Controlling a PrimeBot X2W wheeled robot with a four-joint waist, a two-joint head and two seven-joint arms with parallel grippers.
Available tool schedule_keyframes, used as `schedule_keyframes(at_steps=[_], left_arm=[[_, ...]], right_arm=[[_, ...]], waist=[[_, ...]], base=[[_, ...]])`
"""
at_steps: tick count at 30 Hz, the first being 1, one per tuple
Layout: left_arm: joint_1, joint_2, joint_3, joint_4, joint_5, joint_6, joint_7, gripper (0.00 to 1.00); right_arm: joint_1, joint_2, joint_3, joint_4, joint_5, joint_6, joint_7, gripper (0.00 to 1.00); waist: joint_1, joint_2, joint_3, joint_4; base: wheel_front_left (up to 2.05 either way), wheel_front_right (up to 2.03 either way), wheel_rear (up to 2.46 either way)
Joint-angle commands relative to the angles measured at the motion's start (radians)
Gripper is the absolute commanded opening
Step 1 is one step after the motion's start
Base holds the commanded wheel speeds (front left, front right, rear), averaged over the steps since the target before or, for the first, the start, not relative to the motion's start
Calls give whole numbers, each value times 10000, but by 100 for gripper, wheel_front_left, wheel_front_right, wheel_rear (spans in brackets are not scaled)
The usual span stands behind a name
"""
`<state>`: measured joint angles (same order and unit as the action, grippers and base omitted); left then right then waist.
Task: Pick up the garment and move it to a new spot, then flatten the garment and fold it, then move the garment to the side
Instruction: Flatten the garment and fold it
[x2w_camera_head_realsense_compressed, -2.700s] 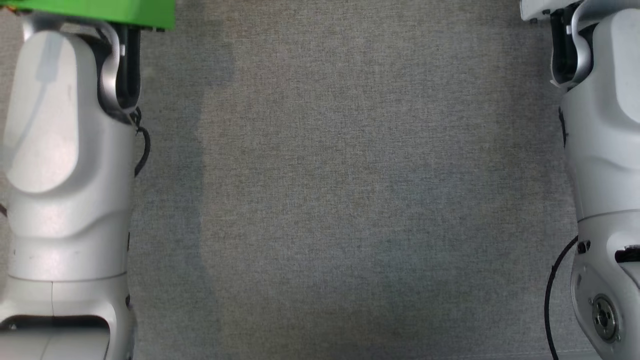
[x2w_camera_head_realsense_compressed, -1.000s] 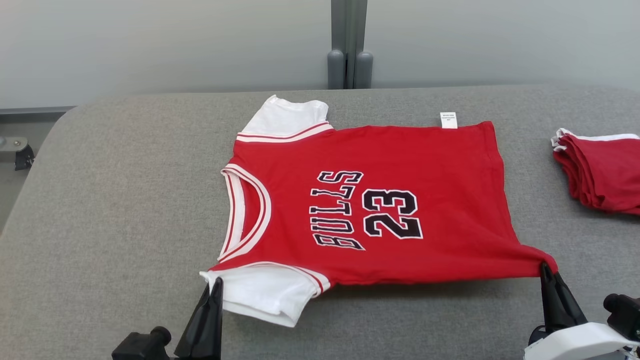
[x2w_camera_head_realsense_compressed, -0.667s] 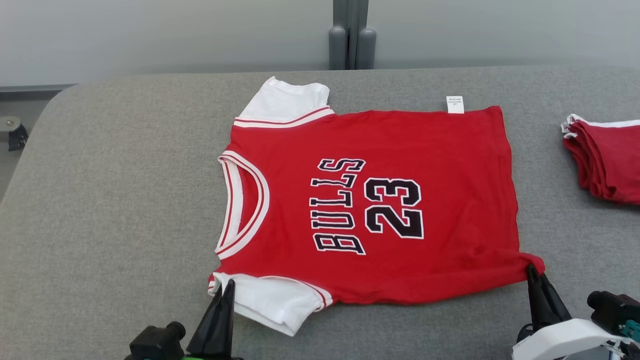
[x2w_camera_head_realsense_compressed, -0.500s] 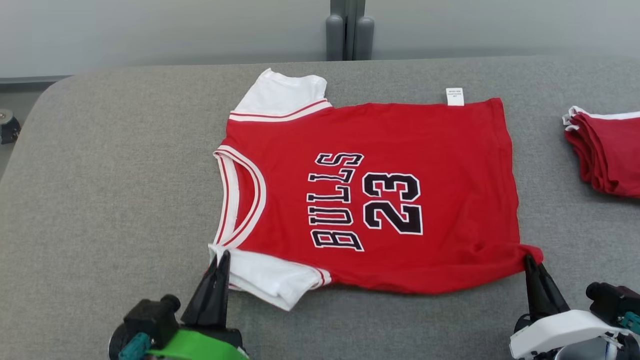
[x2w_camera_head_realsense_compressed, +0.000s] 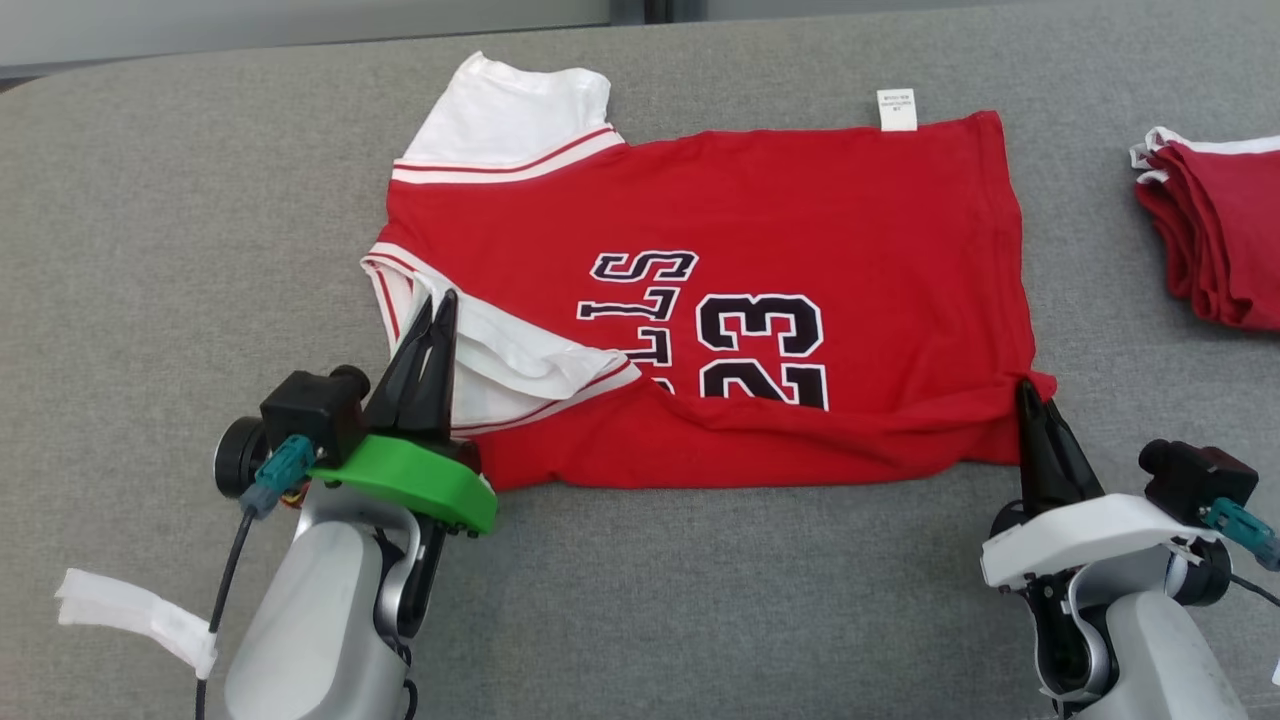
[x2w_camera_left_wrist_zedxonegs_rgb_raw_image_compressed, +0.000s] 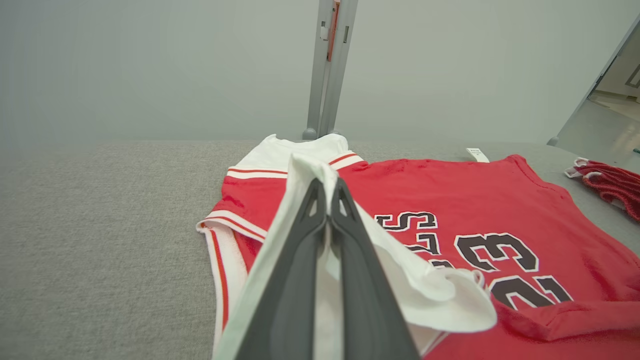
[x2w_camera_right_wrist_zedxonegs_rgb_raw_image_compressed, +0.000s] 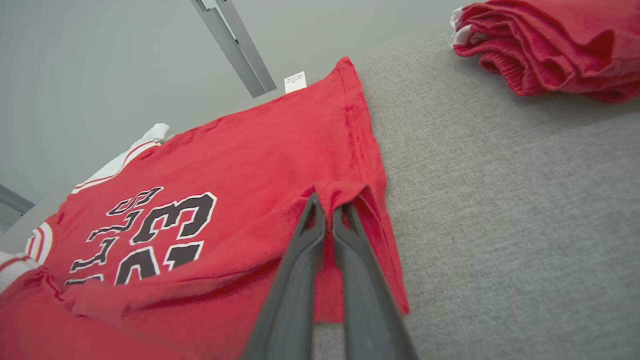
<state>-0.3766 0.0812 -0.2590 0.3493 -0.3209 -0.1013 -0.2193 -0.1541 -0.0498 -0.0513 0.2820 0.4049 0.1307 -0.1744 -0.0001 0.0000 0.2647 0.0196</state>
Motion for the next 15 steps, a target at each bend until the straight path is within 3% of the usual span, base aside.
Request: schedule_keyframes(at_steps=[1, 7, 8, 9, 10, 11, 15], left_arm=[[-345, -6, 6, 346, 23, -19, -92, 0], [-1121, -92, 65, 1734, 13, 130, -303, 0], [-1227, -111, 92, 1979, 17, 209, -351, 0], [-1279, -124, 111, 2079, 30, 250, -381, 21], [-1337, -141, 141, 2176, 11, 312, -389, 71], [-1371, -153, 146, 2216, 27, 334, -409, 100], [-1375, -178, 246, 1974, 92, 418, -478, 100]], right_arm=[[-262, -17, 41, 151, -48, 1, -98, 0], [-799, -17, 189, 753, -51, 1, -320, 0], [-877, -18, 214, 866, 0, 1, -356, 21], [-924, -18, 221, 920, 62, 1, -407, 43], [-999, -21, 172, 953, 105, 1, -473, 100], [-1041, -24, 122, 974, 116, 1, -533, 100], [-1174, -20, -196, 964, -44, 1, -720, 100]], waist=[[1, 0, 431, -296], [1, 0, 592, -420], [1, 0, 591, -428], [1, 0, 585, -425], [1, 0, 571, -416], [1, 0, 551, -400], [1, 0, 418, -283]], base=[[0, 0, 0], [0, 0, 0], [0, 0, 0], [0, 0, 0], [0, 0, 0], [0, 0, 0], [0, 0, 0]])
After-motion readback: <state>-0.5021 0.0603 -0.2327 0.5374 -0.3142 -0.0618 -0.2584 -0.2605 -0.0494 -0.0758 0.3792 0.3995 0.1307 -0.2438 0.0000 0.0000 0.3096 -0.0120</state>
